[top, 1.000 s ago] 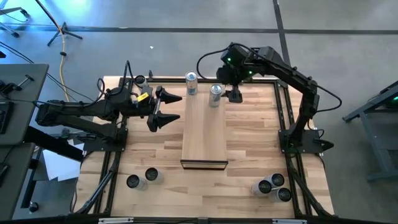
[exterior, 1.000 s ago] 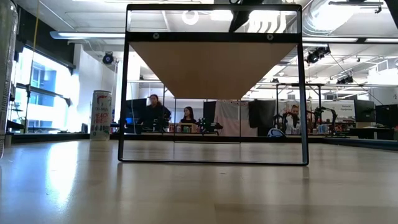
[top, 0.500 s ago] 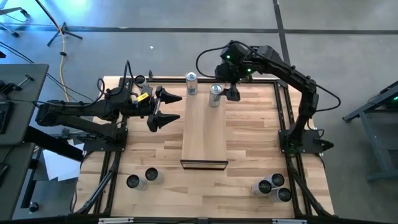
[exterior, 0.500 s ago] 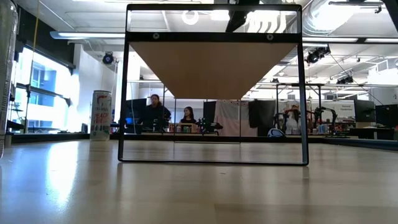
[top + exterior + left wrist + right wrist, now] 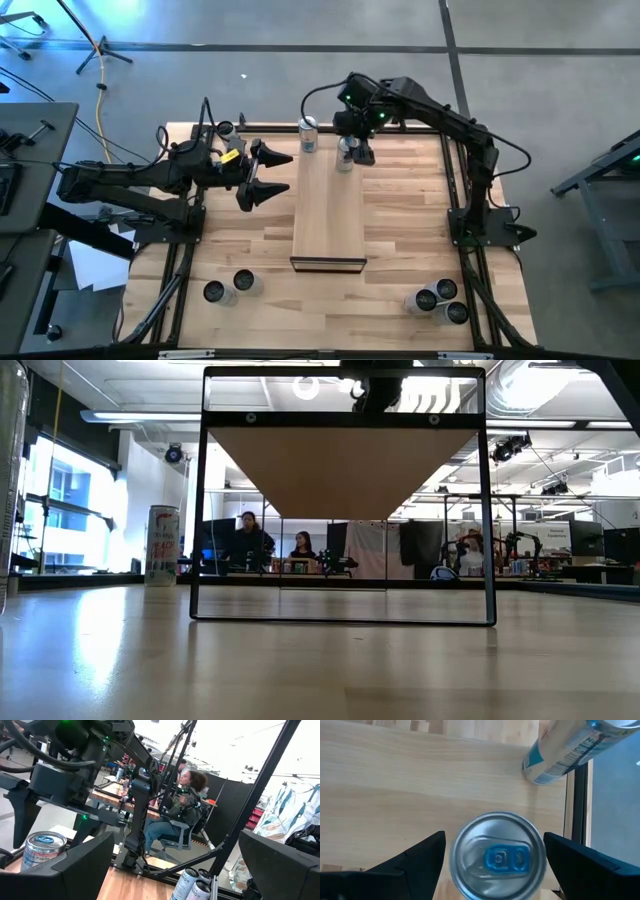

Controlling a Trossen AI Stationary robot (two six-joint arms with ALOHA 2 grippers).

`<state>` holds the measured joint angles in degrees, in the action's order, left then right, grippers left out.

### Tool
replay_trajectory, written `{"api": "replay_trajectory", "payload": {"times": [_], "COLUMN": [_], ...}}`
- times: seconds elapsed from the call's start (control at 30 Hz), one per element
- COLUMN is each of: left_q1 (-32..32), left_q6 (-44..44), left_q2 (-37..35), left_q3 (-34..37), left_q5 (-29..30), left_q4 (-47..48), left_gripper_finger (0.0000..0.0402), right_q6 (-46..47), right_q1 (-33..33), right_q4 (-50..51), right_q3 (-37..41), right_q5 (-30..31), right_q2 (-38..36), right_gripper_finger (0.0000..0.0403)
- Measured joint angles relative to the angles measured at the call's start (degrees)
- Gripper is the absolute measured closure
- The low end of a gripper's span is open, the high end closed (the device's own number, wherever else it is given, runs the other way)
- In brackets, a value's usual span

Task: Place canned beverage on shelf
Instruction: Put the blue soda can on the shelf aligned with the other blue soda can

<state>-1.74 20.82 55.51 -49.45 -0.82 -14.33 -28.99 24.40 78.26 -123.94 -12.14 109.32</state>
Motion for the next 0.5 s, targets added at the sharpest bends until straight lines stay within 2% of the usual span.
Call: {"api": "replay_trajectory", "payload": {"times": [0.27, 0.5], "left_q1": [0.0, 0.0], "left_q6": [0.1, 0.1], "left_q2": [0.0, 0.0], "left_q3": [0.0, 0.0], "left_q5": [0.0, 0.0], "left_q4": [0.0, 0.0], "left_gripper_finger": [0.0002, 0.0002], "right_q6": [0.4, 0.4], "right_q1": [0.0, 0.0], "right_q4": [2.4, 3.1], "right_q3": [0.0, 0.0], "right_q5": [0.1, 4.5], "right_q2": [0.0, 0.0], "right_gripper_finger": [0.0082, 0.0082]}}
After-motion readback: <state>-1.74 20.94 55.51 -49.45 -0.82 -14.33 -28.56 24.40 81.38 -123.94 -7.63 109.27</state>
